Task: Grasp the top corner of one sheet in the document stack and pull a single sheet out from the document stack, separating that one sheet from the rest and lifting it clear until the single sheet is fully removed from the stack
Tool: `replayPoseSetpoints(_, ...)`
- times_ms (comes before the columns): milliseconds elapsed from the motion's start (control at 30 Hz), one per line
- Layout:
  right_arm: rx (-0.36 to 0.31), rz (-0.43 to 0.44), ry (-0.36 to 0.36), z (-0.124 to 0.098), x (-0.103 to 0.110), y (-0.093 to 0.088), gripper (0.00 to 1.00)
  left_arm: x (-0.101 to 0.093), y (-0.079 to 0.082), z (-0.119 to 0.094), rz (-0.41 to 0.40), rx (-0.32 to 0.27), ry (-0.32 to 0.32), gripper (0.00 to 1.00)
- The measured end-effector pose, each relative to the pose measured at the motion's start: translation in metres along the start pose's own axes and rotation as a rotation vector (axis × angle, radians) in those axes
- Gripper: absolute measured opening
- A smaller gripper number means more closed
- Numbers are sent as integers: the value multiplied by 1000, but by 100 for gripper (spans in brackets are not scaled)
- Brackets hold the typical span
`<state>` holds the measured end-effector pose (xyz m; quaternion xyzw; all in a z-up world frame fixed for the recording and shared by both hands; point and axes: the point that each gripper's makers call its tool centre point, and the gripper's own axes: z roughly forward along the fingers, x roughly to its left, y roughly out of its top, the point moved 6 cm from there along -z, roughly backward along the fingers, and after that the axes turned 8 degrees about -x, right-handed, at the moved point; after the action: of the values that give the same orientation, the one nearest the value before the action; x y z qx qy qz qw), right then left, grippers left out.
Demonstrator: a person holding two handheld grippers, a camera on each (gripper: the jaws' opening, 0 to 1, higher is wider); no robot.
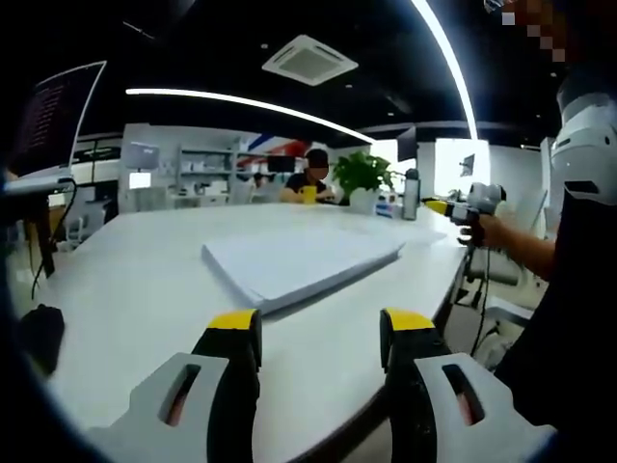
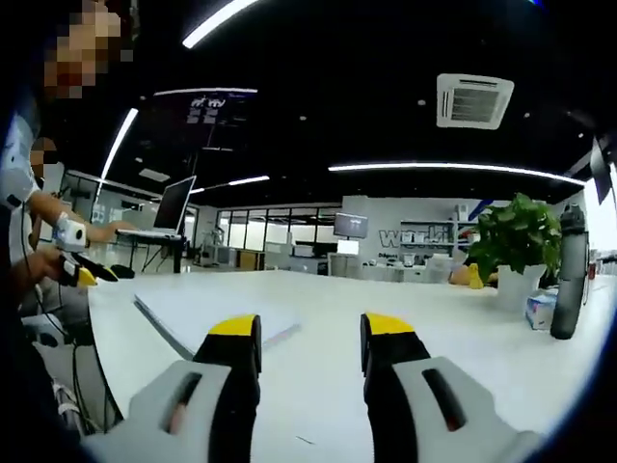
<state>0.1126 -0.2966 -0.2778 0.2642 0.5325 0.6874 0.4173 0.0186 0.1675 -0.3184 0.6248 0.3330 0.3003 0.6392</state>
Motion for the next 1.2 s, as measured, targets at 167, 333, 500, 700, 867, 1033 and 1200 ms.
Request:
replayPoseSetpoints(167, 62, -107, 28, 3, 21, -11, 38, 1, -2, -3, 0, 13, 7, 50)
replayPoseSetpoints(333, 91, -164, 75, 9, 42, -21, 38, 1, -2, -1, -4, 4, 11, 50)
replayPoseSetpoints(500, 119, -168, 149, 18, 74, -29, 39, -3, -5, 6, -8, 21, -5, 50)
replayPoseSetpoints(700, 131, -144, 231, 23, 109, -41, 40, -7, 3, 8, 0, 3, -22, 50)
replayPoseSetpoints(867, 79, -127, 269, 25, 130, -44, 41, -7, 0, 5, 2, 24, -24, 50)
replayPoseSetpoints(1033, 24, -147, 228, 27, 127, -43, 41, -7, 1, 5, 1, 26, -21, 50)
replayPoseSetpoints(1200, 23, -287, 227, 27, 134, -48, 44, -7, 1, 10, 4, 32, -23, 49)
